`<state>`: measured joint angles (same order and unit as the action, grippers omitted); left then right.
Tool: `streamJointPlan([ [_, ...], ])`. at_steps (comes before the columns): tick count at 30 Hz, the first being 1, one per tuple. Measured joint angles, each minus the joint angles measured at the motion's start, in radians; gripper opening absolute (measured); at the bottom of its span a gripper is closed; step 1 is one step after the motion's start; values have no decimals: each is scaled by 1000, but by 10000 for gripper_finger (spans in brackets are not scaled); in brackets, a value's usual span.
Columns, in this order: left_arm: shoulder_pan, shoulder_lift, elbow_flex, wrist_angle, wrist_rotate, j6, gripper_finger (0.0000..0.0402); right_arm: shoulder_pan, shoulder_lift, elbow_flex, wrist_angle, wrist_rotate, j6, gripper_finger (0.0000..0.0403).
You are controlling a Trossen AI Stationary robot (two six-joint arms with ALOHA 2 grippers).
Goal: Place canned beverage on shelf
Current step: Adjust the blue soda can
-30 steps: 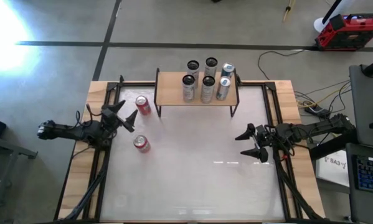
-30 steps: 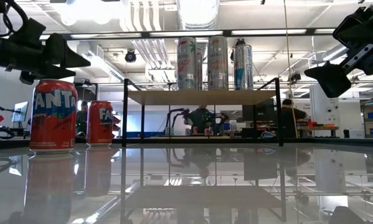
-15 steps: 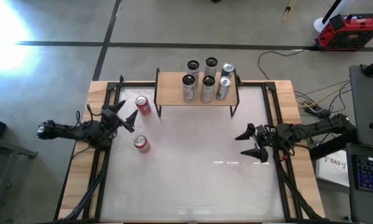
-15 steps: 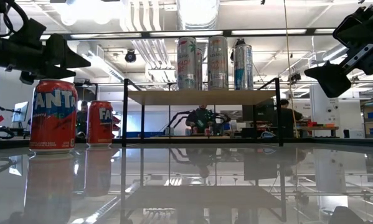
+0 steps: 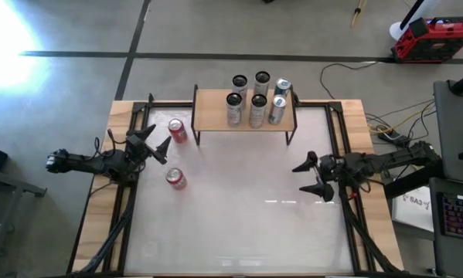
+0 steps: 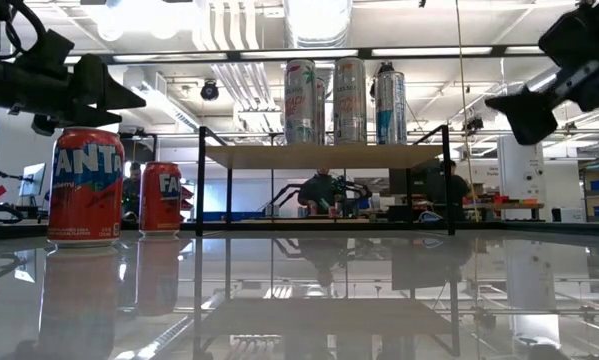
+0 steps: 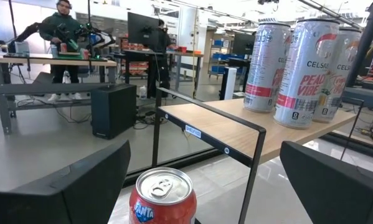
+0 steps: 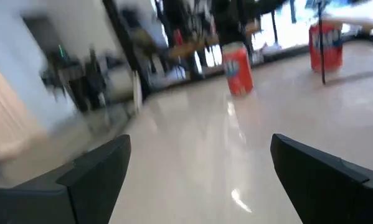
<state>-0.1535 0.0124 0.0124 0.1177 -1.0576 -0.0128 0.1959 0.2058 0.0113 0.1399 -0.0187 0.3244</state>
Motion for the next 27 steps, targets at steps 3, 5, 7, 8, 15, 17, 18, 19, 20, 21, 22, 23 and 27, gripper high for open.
streamJointPlan([
  [3, 0, 0, 0, 0, 0, 0, 398, 0, -3, 0, 84, 71, 174, 370],
  [5, 0, 0, 0, 0, 0, 0, 398, 0, -1, 0, 137, 165, 312, 370],
  [7, 0, 0, 0, 0, 0, 0, 398, -1, -3, 4, 142, 282, 384, 370],
  [8, 0, 0, 0, 0, 0, 0, 398, -2, 0, 14, 124, 323, 394, 370],
  [15, 0, 1, 0, 1, 0, 0, 398, -5, 19, 273, -168, 345, 255, 370],
  [17, 0, 1, 0, 1, 0, 0, 398, -4, 44, 379, -288, 414, 228, 370],
  [18, 0, 1, 0, 1, 0, 0, 398, -5, 63, 434, -353, 471, 230, 370],
  [19, 0, 1, 0, 0, 0, 0, 398, -5, 86, 486, -420, 534, 244, 370],
  [20, 0, 1, 0, 0, 0, 0, 398, -5, 111, 536, -506, 604, 275, 370],
  [21, 0, 1, 0, 1, 0, 0, 398, -5, 136, 580, -589, 663, 315, 370],
  [22, 0, 1, 0, 0, 0, 0, 398, -5, 167, 627, -673, 709, 370, 370],
  [23, 0, 1, 0, 0, 0, 0, 398, -5, 197, 673, -746, 734, 427, 370],
  [27, 0, 2, 0, 0, 0, 0, 398, -5, 322, 827, -993, 719, 615, 370],
])
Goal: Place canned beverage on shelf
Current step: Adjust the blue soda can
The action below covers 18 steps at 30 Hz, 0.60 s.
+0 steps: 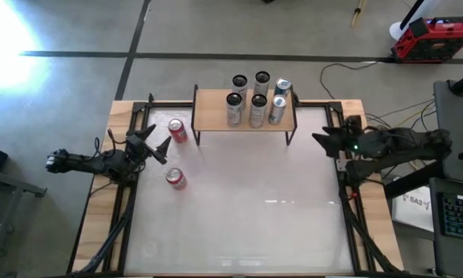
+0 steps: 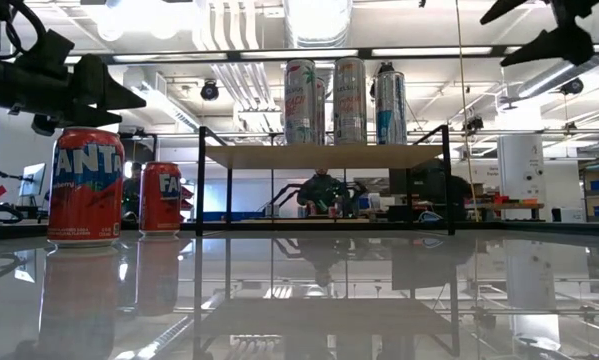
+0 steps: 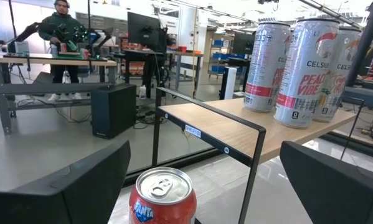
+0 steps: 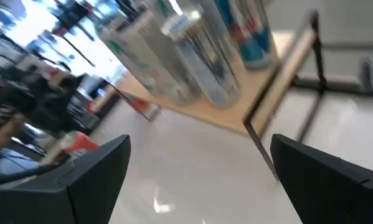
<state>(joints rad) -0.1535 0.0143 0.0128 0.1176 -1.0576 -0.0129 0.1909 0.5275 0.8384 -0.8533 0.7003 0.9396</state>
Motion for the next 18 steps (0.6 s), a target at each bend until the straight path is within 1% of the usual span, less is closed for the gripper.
streamJointPlan([
  [6, 0, 0, 0, 0, 0, 0, 398, 0, 171, 204, -269, -43, 243, 370],
  [10, 0, 0, 0, 0, 0, 0, 398, -2, 271, 321, -400, -45, 365, 370],
  [14, 0, 0, 0, 0, 0, 0, 398, -9, 348, 389, -454, -45, 474, 370],
  [18, 0, 0, 0, 0, 0, 0, 398, -23, 402, 408, -502, -54, 570, 370],
])
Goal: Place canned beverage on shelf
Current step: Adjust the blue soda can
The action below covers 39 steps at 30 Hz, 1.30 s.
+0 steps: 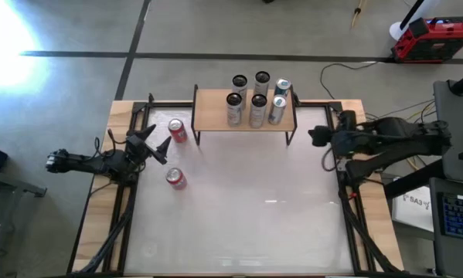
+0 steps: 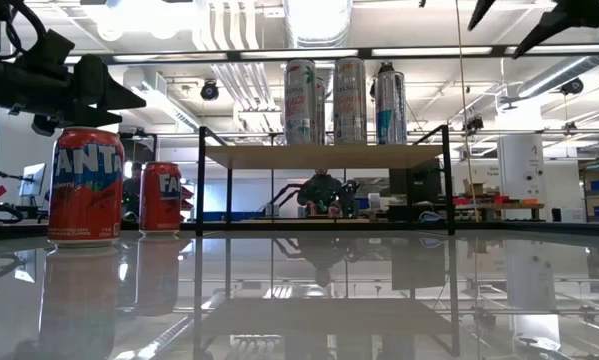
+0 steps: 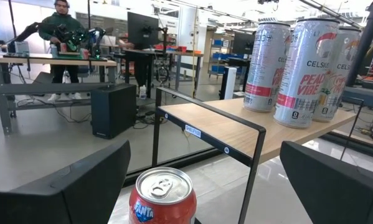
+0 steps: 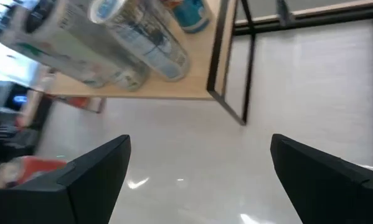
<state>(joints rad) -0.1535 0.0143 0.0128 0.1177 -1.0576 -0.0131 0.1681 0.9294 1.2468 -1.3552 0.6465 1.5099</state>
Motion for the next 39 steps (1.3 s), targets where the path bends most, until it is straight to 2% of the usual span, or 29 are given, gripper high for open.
streamJointPlan([
  [2, 0, 0, 0, 0, 0, 0, 398, -10, 22, 16, 10, 2, -15, 370],
  [6, 0, 0, 0, 0, 0, 0, 398, -30, 78, 49, -39, -82, 16, 370],
  [12, 0, 0, 0, 0, 0, 0, 398, -70, 165, 139, -79, -74, -24, 370],
  [15, 0, 0, 0, 0, 0, 0, 398, -97, 224, 211, -113, -125, -61, 370],
  [25, 0, 0, 0, 0, 0, 0, 398, -297, 382, 516, -212, -428, -275, 370],
  [30, 0, 0, 0, 0, 1, 0, 398, -395, 439, 607, -217, -564, -408, 370],
  [33, 0, 0, 0, 0, 1, 0, 398, -432, 470, 638, -216, -600, -506, 370],
  [39, 0, 0, 0, 0, 1, 0, 398, -475, 521, 670, -216, -601, -763, 370],
])
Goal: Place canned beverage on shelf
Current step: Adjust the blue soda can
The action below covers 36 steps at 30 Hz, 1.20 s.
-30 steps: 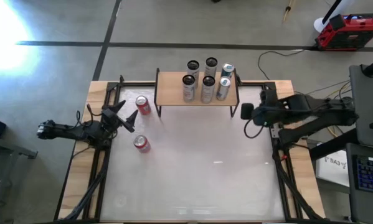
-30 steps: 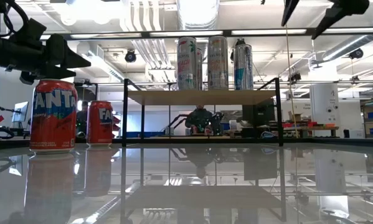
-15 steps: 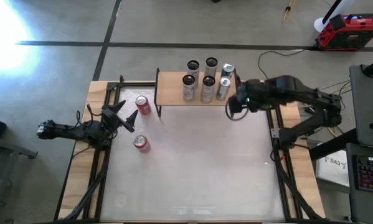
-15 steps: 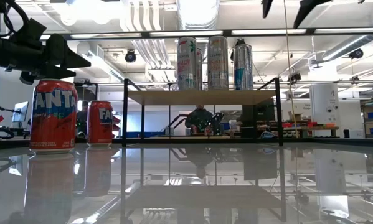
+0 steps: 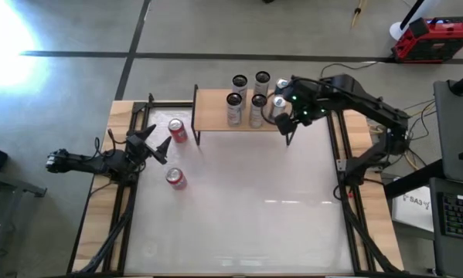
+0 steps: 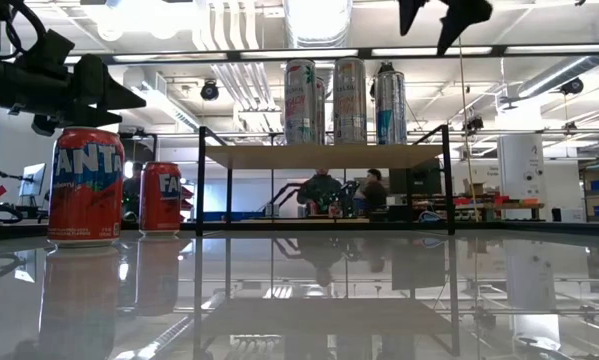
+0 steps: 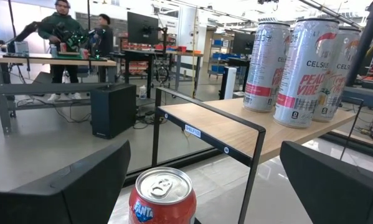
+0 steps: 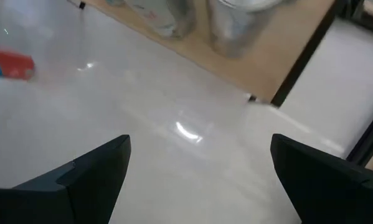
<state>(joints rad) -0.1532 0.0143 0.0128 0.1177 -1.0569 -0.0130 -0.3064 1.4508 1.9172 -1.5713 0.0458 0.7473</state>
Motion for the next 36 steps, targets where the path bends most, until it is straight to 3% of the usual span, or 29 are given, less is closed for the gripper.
streamJointPlan([
  [4, 0, 0, 0, 0, 0, 0, 398, -34, 41, 35, 0, 14, -54, 370],
  [13, 0, 0, 0, 0, 0, 0, 398, -95, 167, 107, 1, 136, 204, 370],
  [20, 0, 0, 0, 0, 0, 0, 398, -96, 248, 169, 0, 168, 346, 370],
  [36, 0, 0, 0, 0, 0, 0, 398, -96, 263, 200, 0, 219, 656, 370],
])
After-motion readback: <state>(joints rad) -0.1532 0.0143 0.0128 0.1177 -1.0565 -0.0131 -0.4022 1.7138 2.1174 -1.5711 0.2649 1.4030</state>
